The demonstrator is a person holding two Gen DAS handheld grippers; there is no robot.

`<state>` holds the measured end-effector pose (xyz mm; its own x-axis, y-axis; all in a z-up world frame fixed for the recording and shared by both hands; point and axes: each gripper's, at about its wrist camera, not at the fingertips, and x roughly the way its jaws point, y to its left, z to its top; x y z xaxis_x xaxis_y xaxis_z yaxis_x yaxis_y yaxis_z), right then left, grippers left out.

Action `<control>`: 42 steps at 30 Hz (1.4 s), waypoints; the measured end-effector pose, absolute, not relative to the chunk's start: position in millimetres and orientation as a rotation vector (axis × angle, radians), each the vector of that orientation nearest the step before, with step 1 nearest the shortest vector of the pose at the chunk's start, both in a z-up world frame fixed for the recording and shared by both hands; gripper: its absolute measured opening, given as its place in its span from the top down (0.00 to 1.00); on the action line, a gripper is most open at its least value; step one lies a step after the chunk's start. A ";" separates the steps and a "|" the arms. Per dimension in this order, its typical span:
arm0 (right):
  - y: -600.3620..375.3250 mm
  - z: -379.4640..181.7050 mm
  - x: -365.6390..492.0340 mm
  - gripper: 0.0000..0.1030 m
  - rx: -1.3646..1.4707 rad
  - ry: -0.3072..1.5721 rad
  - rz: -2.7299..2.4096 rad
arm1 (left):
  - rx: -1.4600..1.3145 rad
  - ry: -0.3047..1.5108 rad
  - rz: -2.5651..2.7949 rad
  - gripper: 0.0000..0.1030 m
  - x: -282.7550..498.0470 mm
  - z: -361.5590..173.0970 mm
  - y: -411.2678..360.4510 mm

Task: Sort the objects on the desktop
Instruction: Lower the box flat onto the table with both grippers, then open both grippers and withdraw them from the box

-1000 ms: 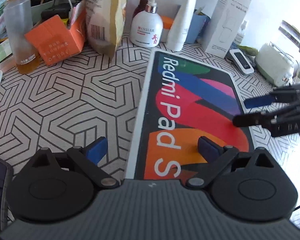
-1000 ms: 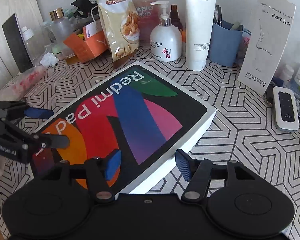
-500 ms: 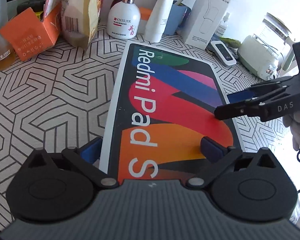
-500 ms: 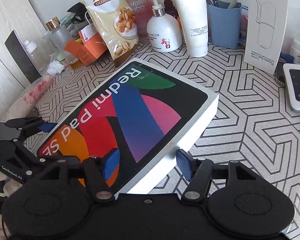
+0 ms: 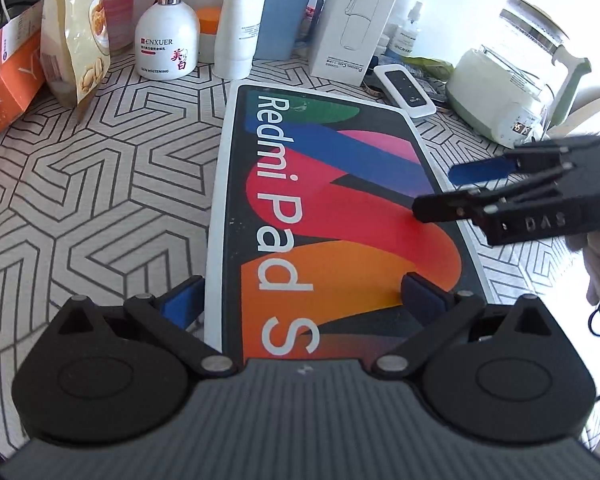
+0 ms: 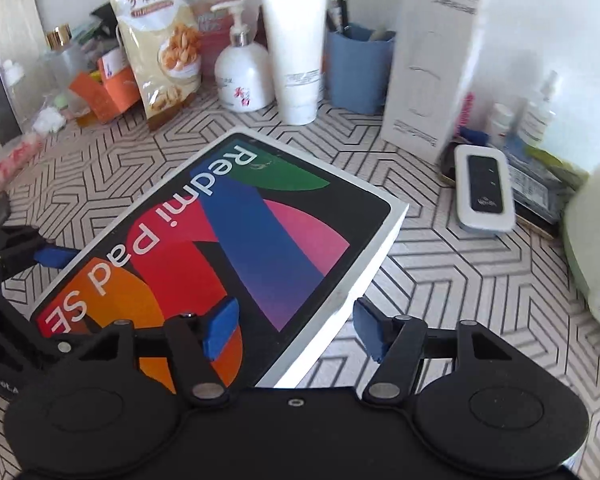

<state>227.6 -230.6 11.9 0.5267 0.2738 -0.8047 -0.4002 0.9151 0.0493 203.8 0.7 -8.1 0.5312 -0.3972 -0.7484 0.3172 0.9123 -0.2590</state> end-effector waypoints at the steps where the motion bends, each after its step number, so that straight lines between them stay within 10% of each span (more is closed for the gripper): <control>1: -235.9 10.8 219.6 0.32 -0.106 0.930 0.388 | -0.093 0.914 -0.415 0.00 200.3 -7.1 -0.3; 15: -216.7 20.6 21.8 0.12 -0.050 0.638 0.270 | 0.100 0.807 -0.385 0.00 98.4 18.7 -4.7; 42: -232.6 -6.0 -25.4 0.12 0.027 0.670 0.077 | 0.003 0.793 -0.264 0.00 41.1 -13.2 -22.2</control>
